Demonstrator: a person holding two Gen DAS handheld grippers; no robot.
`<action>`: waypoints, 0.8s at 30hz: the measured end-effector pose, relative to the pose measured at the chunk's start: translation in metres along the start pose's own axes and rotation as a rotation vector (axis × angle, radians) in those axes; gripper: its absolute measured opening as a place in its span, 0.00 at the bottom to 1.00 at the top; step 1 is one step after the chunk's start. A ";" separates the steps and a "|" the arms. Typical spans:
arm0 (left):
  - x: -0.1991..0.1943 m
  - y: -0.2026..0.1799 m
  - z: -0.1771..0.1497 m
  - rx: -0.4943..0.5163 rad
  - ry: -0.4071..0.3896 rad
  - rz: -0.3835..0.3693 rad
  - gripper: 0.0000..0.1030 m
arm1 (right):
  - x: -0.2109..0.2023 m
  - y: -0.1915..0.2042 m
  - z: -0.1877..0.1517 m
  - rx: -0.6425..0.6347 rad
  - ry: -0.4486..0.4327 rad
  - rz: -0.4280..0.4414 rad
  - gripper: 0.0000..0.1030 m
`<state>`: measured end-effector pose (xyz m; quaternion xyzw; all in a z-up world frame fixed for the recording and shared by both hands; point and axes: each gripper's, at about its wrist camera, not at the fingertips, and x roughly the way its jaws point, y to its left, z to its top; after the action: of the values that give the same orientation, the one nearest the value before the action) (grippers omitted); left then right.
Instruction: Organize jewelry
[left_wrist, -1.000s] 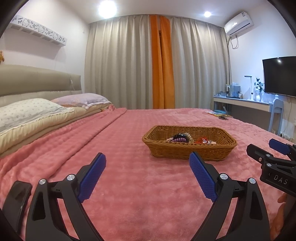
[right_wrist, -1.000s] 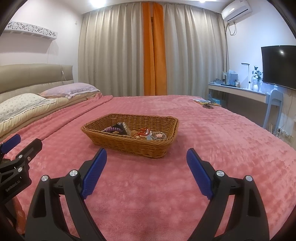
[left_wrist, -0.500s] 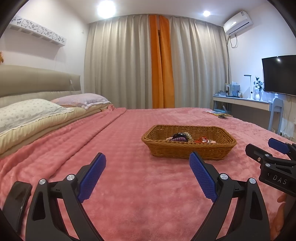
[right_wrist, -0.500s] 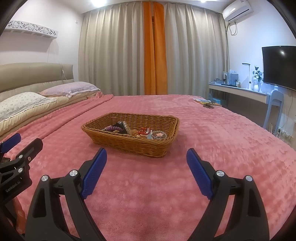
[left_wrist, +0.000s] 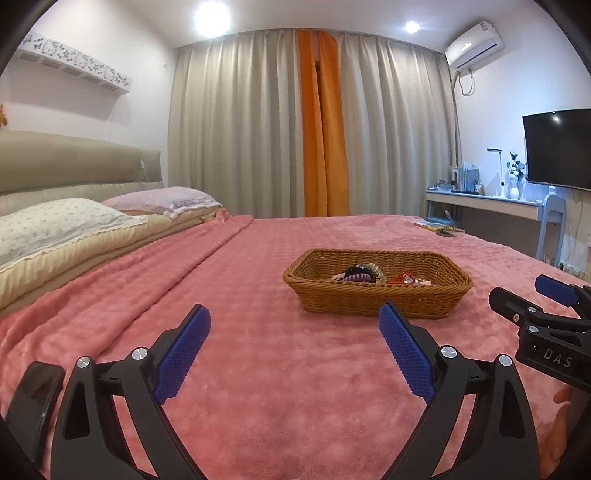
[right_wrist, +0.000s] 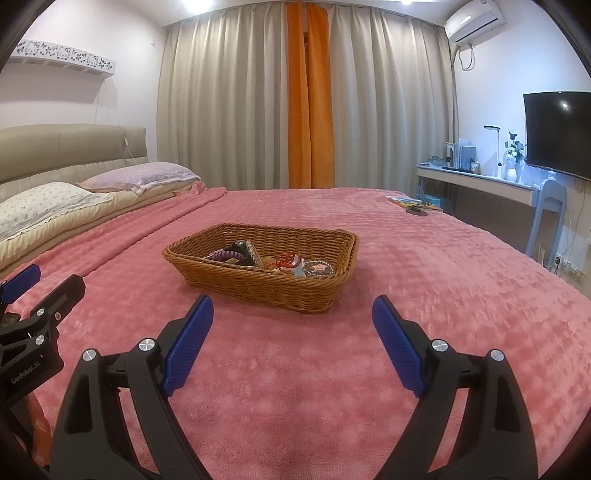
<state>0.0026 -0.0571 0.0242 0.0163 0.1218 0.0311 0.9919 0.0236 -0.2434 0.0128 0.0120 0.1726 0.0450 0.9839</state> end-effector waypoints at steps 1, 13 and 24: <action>0.000 0.000 0.000 0.000 0.001 0.000 0.88 | 0.001 0.000 0.000 -0.001 0.000 0.001 0.81; 0.000 -0.001 0.000 0.001 0.000 0.000 0.88 | 0.002 -0.001 -0.002 -0.001 0.004 0.002 0.81; 0.000 0.003 0.002 -0.010 -0.004 -0.010 0.92 | 0.002 0.000 -0.001 -0.001 0.004 0.002 0.81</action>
<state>0.0033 -0.0540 0.0266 0.0109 0.1199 0.0267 0.9924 0.0250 -0.2433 0.0114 0.0115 0.1743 0.0462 0.9835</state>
